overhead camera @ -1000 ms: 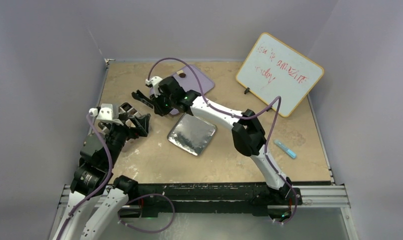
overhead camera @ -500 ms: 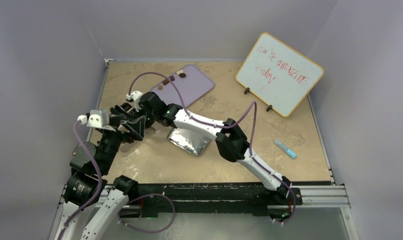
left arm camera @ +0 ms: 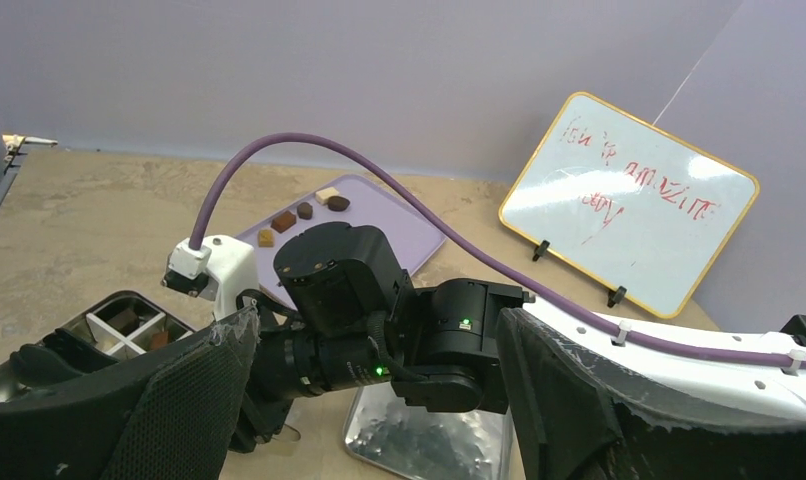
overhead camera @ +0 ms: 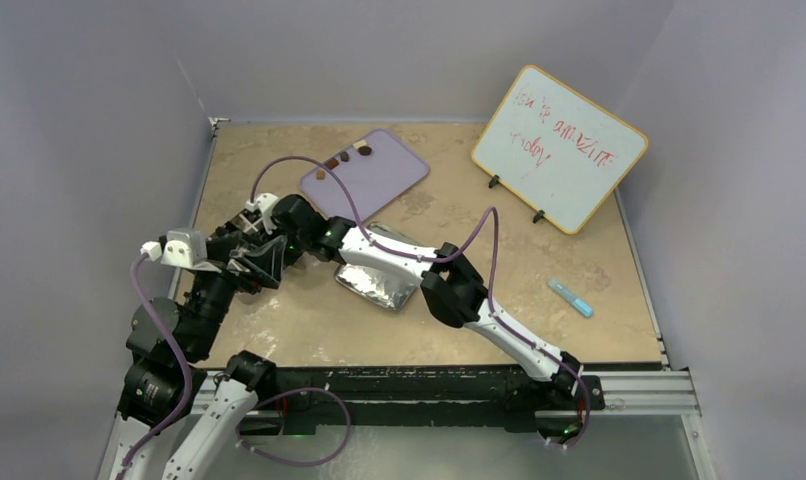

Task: Pack the chocolate
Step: Place the fake chocolate in the packing box.

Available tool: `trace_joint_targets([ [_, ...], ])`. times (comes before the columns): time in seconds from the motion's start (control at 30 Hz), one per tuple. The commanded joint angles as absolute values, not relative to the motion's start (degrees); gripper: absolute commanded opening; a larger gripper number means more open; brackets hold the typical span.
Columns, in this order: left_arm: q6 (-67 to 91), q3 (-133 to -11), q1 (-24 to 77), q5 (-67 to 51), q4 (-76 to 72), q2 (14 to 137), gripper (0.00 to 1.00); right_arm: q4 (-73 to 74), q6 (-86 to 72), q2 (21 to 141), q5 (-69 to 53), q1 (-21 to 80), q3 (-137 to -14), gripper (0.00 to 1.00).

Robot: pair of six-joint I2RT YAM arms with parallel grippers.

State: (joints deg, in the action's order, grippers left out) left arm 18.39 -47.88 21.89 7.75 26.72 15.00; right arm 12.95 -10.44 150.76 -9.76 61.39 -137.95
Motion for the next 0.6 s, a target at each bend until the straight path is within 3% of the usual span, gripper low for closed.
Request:
trace_joint_targets([
  [0.0,17.6,-47.2,21.9,8.3,26.4,14.3,0.87,11.2,-9.5,149.9,-7.7,61.3,-140.4,0.32],
  [0.3,17.3,-46.5,21.9,8.8,26.4,14.1,0.87,10.5,-9.3,149.8,-7.8,61.3,-140.3,0.39],
  [0.57,17.5,-46.4,21.9,8.5,26.5,15.0,0.86,9.8,-8.4,142.6,-9.3,60.4,-135.3,0.36],
])
